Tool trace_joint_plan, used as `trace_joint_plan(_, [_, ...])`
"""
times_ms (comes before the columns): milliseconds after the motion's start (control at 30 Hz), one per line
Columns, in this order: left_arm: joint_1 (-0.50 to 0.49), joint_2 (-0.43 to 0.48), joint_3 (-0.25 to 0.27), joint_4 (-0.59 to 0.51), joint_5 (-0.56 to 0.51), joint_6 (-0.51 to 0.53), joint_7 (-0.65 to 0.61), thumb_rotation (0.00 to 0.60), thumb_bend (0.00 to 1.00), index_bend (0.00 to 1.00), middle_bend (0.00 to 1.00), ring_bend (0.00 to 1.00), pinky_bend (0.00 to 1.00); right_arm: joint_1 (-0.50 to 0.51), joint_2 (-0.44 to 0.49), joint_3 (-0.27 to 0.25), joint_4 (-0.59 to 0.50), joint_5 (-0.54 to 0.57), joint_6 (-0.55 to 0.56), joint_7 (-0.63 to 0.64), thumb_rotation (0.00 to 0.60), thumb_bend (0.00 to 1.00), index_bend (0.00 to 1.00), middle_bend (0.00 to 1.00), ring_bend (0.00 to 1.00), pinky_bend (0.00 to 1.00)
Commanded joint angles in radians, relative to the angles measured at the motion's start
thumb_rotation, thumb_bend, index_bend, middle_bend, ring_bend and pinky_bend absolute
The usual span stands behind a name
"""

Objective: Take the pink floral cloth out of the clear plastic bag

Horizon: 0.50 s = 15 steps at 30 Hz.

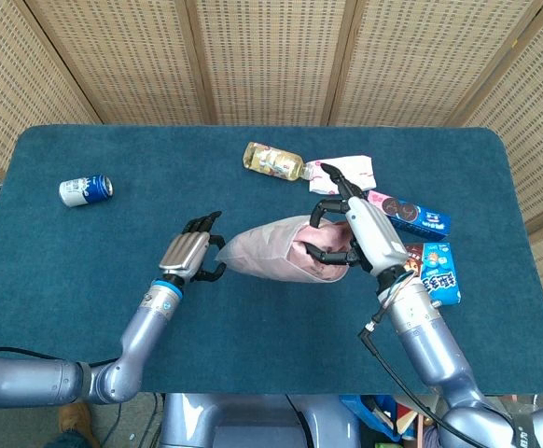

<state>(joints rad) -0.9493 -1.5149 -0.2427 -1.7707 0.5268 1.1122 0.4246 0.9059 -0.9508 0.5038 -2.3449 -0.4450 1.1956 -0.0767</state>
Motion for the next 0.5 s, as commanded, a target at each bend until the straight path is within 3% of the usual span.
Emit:
trace_joint_plan(33, [0.017,0.018,0.010,0.007,0.008,-0.003,-0.007,0.600,0.58,0.73,0.00,0.00,0.00,-0.007,-0.016,-0.015,0.011,-0.014,-0.011,0.008,0.600,0.78,0.79,0.00,0.00,0.00])
trace_joint_plan(500, [0.096,0.105,0.020,0.035,0.052,-0.028,-0.073,0.600,0.58,0.73,0.00,0.00,0.00,-0.054,-0.143,-0.103,0.134,-0.134,-0.084,0.083,0.600,0.78,0.79,0.00,0.00,0.00])
